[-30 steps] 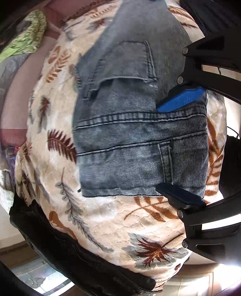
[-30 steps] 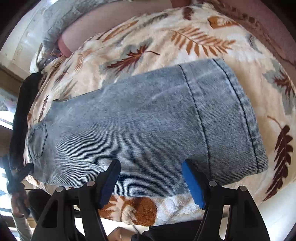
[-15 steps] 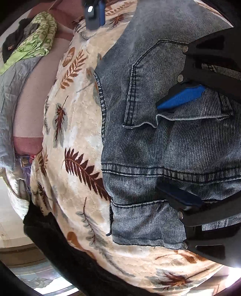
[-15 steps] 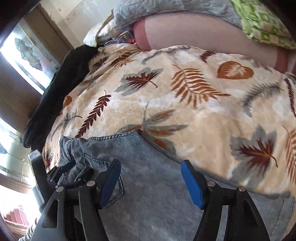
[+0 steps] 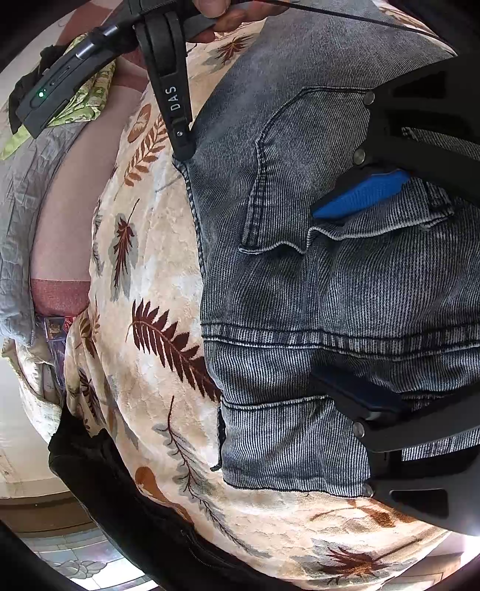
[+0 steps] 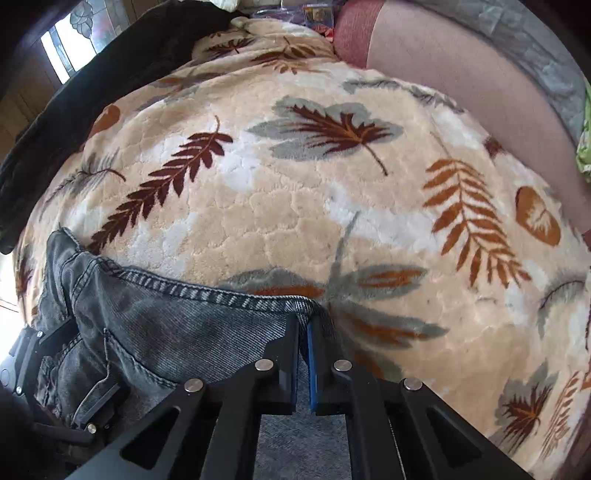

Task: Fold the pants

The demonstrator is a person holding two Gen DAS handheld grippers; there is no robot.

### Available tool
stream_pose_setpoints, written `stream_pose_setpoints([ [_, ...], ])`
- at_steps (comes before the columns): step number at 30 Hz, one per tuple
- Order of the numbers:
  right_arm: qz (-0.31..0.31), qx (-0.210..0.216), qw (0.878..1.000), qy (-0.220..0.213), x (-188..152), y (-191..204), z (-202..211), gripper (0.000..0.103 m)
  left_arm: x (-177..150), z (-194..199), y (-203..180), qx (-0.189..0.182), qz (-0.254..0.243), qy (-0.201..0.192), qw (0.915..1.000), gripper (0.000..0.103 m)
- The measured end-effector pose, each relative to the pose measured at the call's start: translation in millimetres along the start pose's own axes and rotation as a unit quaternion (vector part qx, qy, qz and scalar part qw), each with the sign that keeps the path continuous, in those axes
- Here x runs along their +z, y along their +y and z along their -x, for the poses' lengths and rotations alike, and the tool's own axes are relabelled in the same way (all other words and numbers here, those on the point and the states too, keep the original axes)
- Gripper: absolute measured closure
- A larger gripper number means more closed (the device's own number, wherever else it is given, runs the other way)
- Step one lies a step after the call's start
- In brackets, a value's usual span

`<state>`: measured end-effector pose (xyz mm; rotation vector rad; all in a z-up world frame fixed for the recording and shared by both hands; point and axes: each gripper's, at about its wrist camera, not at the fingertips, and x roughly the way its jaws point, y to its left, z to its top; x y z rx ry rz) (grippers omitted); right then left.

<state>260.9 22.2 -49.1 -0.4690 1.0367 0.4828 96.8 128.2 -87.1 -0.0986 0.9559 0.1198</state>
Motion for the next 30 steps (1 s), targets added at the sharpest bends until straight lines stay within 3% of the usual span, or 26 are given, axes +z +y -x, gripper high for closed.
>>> stream_pose_setpoints([
  [3, 0.04, -0.044, 0.998, 0.0, -5.7, 13.8, -13.8, 0.099, -0.7, 0.0, -1.3, 0.004, -0.002, -0.002, 1.0, 0.021],
  [8, 0.009, -0.028, 1.0, -0.009, -11.1, 4.3, -13.7, 0.098, -1.7, 0.6, -1.8, 0.007, -0.004, -0.005, 1.0, 0.021],
  [11, -0.033, -0.008, 0.999, -0.02, -11.9, -8.8, -1.6, 0.088, -1.9, 0.8, -1.0, 0.006, -0.002, -0.006, 1.0, 0.021],
  [12, -0.061, -0.004, 0.998, -0.033, -14.9, -15.1, 6.9, 0.078, -2.1, 1.1, -1.1, 0.007, -0.002, -0.007, 1.0, 0.021],
  [15, -0.16, 0.03, 0.983, -0.083, -45.0, -38.5, 43.3, 0.038, -2.1, 1.4, -1.7, 0.009, -0.002, -0.007, 0.9999, 0.021],
  [21, -0.273, 0.094, 0.949, -0.13, -144.5, -78.9, 100.9, 0.036, -2.0, 0.9, -3.4, 0.017, 0.002, -0.008, 0.9998, 0.021],
  [24, -0.349, 0.102, 0.922, -0.13, -191.0, -128.2, 105.2, 0.036, -2.1, 0.6, -4.8, 0.024, 0.004, -0.009, 0.9997, 0.021],
  [28, -0.474, 0.138, 0.866, -0.08, -253.2, -219.4, 63.6, 0.034, -2.4, 0.6, -6.9, 0.03, 0.005, -0.011, 0.9995, 0.02],
  [29, -0.508, 0.166, 0.84, -0.097, -271.2, -239.9, 54.2, 0.041, -2.6, 0.6, -7.7, 0.033, 0.003, -0.013, 0.9994, 0.02],
  [30, -0.544, 0.22, 0.801, -0.119, -286.6, -255.0, 48.4, 0.043, -3.1, 0.8, -8.2, 0.035, 0.002, -0.014, 0.9993, 0.02],
])
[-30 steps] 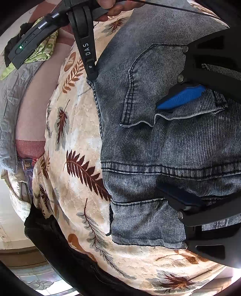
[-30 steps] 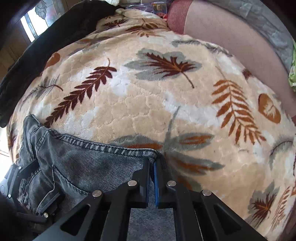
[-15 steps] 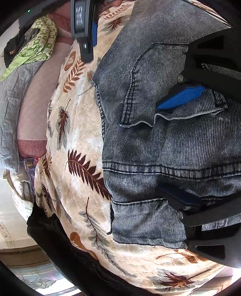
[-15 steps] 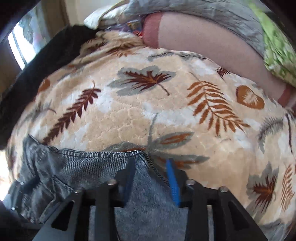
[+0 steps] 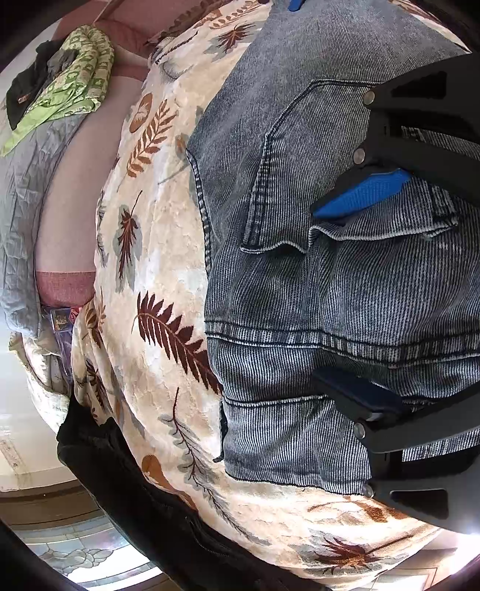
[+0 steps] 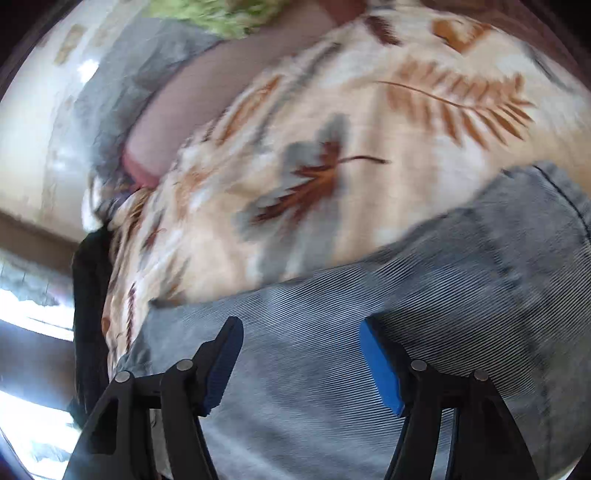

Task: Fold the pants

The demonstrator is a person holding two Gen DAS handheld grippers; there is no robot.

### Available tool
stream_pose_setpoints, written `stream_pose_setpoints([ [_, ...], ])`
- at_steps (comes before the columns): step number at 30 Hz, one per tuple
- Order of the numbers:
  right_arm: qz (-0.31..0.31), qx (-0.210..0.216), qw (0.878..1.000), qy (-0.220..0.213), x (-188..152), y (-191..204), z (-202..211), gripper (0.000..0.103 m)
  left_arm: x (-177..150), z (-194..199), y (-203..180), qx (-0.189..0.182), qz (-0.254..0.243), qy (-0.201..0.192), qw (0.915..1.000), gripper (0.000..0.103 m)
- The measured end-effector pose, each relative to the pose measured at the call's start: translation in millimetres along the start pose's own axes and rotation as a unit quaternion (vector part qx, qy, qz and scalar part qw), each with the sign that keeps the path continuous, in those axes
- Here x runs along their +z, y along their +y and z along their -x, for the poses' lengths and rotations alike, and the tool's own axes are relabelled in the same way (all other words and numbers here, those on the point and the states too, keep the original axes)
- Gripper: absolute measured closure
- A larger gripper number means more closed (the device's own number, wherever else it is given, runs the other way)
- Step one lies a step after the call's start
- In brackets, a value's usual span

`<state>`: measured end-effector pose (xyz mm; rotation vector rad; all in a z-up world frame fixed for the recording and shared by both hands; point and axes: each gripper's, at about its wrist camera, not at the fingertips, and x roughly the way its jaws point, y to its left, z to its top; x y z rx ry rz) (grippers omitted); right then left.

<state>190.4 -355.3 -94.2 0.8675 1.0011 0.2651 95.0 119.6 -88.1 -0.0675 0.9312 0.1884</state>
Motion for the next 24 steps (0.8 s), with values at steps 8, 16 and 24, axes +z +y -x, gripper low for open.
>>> stream_pose_setpoints([
  [8, 0.033, -0.013, 0.997, -0.07, 3.0, 0.9, 50.4, 0.019, -2.3, 0.2, -4.6, 0.015, -0.004, -0.016, 0.9998, 0.02],
  [16, -0.005, 0.11, 0.989, -0.101, -6.4, -24.6, 103.2, 0.017, -4.0, 33.4, -10.7, 0.029, 0.007, -0.012, 0.9995, 0.02],
  [24, -0.087, 0.105, 0.984, -0.116, -73.9, -99.8, 164.7, 0.017, 5.3, 79.4, -116.0, -0.089, -0.061, -0.026, 0.9939, 0.02],
])
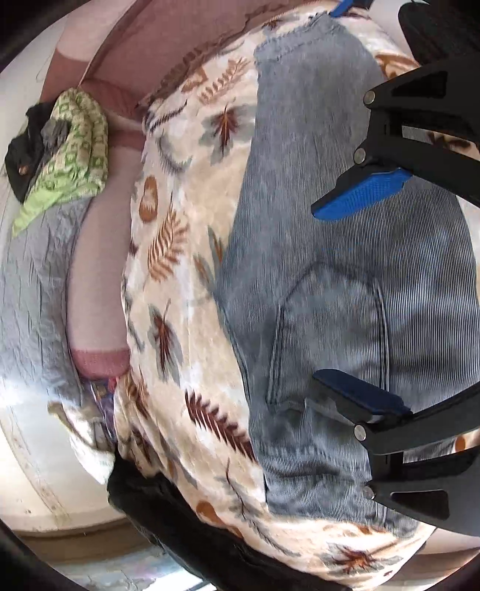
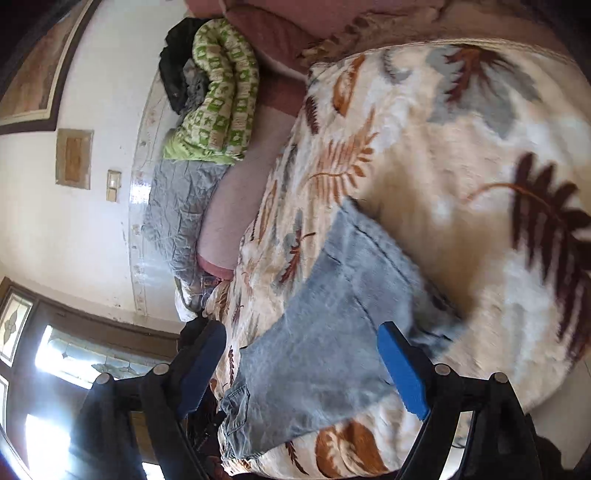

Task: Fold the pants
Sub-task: 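Fold the jeans over with both grippers and press the fold flat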

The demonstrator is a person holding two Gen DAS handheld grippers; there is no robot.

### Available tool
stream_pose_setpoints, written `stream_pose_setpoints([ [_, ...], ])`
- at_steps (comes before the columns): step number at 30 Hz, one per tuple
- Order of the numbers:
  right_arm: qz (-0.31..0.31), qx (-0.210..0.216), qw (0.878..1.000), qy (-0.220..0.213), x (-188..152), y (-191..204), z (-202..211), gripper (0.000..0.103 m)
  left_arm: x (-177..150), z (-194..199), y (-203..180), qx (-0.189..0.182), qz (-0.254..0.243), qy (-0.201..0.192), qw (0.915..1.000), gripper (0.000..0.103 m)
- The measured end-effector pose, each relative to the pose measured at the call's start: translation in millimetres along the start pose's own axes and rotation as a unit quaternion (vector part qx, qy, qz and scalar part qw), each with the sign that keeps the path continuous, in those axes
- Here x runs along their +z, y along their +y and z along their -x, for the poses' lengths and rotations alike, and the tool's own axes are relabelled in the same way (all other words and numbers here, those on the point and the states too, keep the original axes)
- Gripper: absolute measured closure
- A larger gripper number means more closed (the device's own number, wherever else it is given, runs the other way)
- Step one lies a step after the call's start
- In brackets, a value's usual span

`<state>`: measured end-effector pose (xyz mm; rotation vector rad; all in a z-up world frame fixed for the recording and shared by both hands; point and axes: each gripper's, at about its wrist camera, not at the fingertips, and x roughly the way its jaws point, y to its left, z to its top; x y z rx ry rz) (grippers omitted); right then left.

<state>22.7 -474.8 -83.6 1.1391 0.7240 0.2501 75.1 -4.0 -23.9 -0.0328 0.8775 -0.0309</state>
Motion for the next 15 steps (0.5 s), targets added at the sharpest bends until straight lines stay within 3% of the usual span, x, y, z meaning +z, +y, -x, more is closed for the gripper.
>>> stream_pose_setpoints([
  [3, -0.026, -0.019, 0.999, -0.004, -5.3, -27.3, 14.0, 0.017, 4.2, -11.5, -52.4, -0.048, -0.027, 0.01, 0.9985, 0.02],
  [8, -0.058, -0.011, 0.998, -0.014, 4.2, -45.5, 15.8, 0.017, 1.3, -36.1, -121.6, -0.108, -0.057, 0.047, 0.9915, 0.02],
  [11, -0.046, -0.003, 0.999, -0.012, 10.9, -37.8, 10.5, 0.017, -0.8, -44.2, -147.8, -0.117, -0.067, 0.051, 0.9895, 0.02],
  [15, -0.055, -0.019, 0.998, 0.013, 13.4, -38.1, -11.9, 0.017, -1.5, -56.2, -160.5, -0.102, -0.06, 0.054, 0.9914, 0.02],
])
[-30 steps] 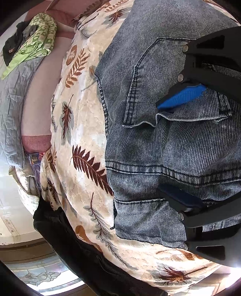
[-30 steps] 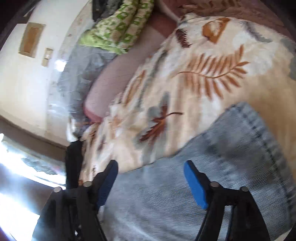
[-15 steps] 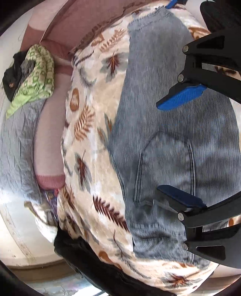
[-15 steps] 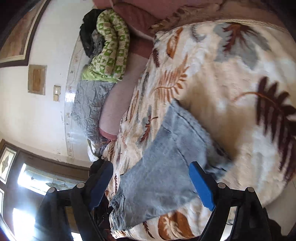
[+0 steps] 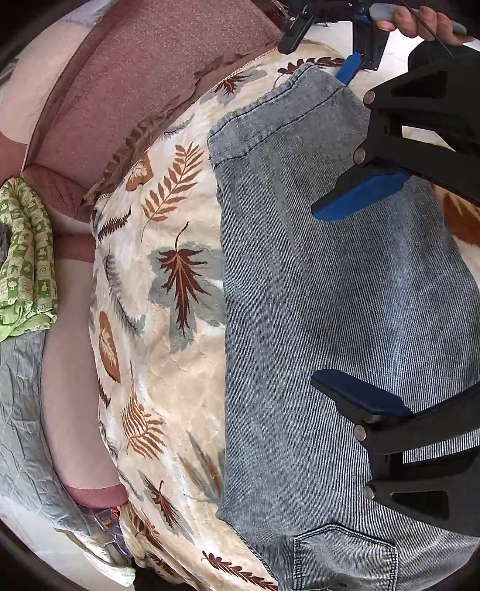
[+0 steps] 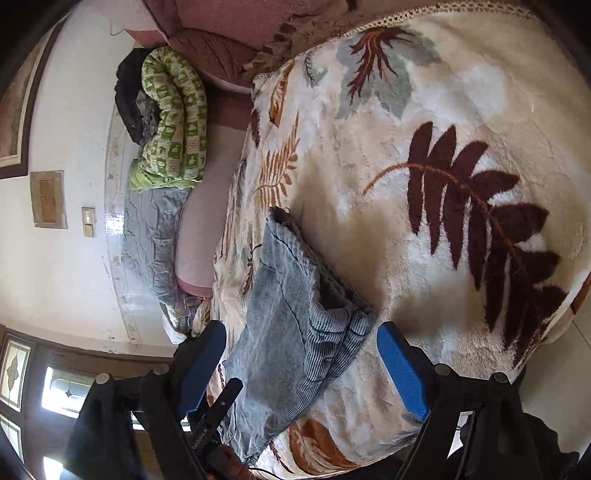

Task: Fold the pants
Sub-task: 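Fold the jeans over with both grippers and press the fold flat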

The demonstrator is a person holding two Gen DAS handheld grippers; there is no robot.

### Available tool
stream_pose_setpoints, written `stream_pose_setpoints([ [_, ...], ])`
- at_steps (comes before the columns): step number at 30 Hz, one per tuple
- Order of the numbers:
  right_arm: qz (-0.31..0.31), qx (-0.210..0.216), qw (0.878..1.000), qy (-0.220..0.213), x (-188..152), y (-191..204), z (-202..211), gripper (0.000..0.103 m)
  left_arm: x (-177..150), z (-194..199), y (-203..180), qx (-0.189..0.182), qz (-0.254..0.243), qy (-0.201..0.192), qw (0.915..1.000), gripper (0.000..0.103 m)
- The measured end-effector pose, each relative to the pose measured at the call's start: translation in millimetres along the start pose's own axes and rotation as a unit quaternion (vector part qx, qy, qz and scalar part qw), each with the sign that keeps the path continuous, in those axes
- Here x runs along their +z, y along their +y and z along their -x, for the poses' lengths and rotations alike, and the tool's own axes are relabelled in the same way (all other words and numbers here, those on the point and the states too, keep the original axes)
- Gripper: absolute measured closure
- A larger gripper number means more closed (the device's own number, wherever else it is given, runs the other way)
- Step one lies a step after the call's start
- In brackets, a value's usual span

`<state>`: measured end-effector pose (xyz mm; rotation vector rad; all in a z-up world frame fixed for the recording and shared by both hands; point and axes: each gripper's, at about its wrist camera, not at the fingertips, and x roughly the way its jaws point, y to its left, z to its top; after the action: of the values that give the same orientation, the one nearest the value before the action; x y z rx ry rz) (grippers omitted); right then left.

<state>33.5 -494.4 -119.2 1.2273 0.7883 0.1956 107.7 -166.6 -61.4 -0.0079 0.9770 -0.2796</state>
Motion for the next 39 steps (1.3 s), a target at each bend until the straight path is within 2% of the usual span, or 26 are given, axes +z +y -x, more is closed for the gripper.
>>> stream_pose_setpoints([
  [3, 0.013, -0.018, 1.0, -0.002, -2.9, 5.7, -6.3, 0.017, -3.8, -21.3, -1.6, 0.03, -0.008, 0.029, 0.9991, 0.02],
  [8, 0.006, -0.015, 1.0, -0.006, -3.4, 2.6, -8.9, 0.017, -11.0, -24.5, -6.3, 0.05, -0.027, 0.015, 0.9983, 0.019],
  [26, 0.002, -0.026, 0.999, -0.021, -7.6, 6.7, -12.1, 0.015, -13.6, -26.9, -7.1, 0.055, -0.03, 0.004, 0.998, 0.016],
  [39, -0.024, 0.001, 0.999, -0.021, -3.4, -4.2, -8.3, 0.014, -14.3, -28.2, -6.6, 0.055, -0.031, 0.001, 0.998, 0.015],
])
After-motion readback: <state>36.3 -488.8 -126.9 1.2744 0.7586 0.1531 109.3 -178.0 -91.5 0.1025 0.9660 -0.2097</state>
